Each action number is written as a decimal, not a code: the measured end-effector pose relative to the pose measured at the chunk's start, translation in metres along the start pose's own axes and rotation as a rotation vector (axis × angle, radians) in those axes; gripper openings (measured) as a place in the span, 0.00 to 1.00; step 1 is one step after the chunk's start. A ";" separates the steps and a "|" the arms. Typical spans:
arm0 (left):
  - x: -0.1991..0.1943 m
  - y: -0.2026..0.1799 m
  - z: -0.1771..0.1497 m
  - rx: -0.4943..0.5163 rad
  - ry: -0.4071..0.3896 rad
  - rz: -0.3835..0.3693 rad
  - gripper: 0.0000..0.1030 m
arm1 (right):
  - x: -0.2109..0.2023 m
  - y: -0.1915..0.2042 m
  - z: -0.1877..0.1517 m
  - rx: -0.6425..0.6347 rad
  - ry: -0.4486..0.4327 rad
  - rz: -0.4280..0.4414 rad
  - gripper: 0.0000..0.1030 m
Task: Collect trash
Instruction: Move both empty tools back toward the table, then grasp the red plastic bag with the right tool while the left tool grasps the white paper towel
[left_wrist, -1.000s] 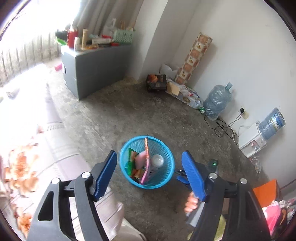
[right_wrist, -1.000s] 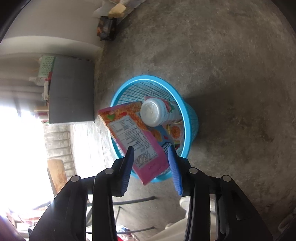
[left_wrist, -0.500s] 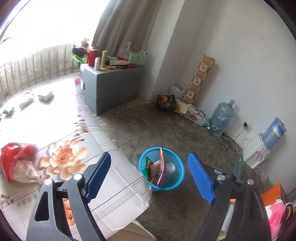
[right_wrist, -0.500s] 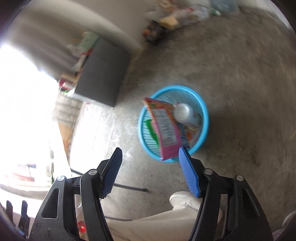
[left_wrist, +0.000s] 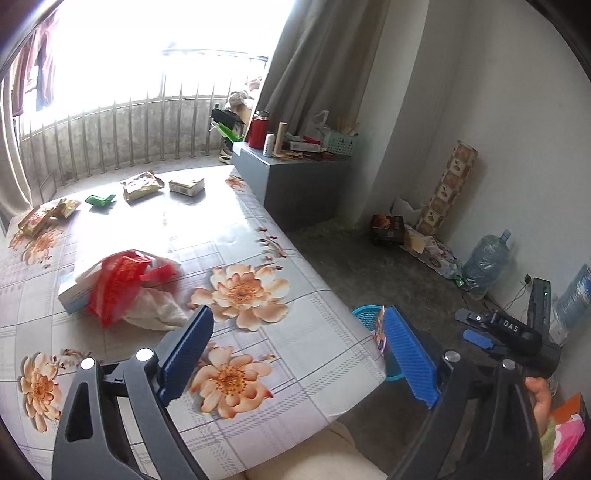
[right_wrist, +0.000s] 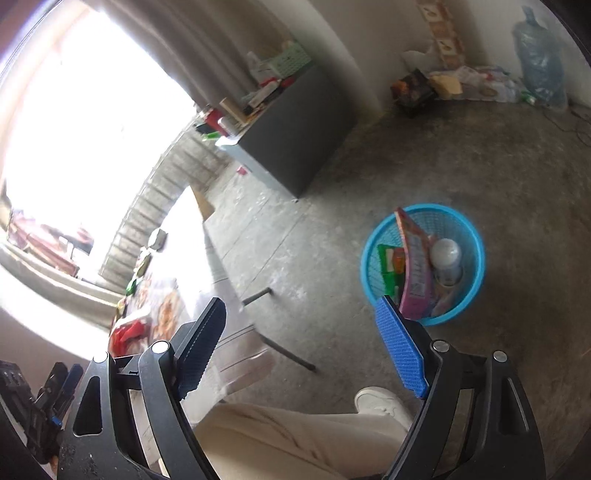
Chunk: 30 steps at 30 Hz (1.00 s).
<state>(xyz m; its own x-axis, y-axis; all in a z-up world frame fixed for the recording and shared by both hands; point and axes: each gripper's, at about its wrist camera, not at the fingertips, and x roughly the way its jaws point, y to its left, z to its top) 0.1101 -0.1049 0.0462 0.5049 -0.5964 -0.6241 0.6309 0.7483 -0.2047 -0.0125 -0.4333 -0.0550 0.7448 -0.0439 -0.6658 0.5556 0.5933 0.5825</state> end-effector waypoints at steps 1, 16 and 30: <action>-0.004 0.007 -0.002 -0.010 -0.009 0.017 0.89 | 0.000 0.006 -0.001 -0.015 0.008 0.012 0.77; -0.043 0.112 -0.039 -0.193 -0.056 0.225 0.90 | 0.059 0.147 -0.027 -0.320 0.239 0.242 0.77; 0.005 0.162 0.012 0.057 -0.076 0.350 0.73 | 0.133 0.223 -0.059 -0.234 0.548 0.471 0.66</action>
<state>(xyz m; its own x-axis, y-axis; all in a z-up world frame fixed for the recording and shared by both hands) 0.2223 0.0096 0.0189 0.7373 -0.3280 -0.5906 0.4426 0.8950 0.0556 0.1883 -0.2594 -0.0412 0.5596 0.6262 -0.5430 0.0856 0.6079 0.7894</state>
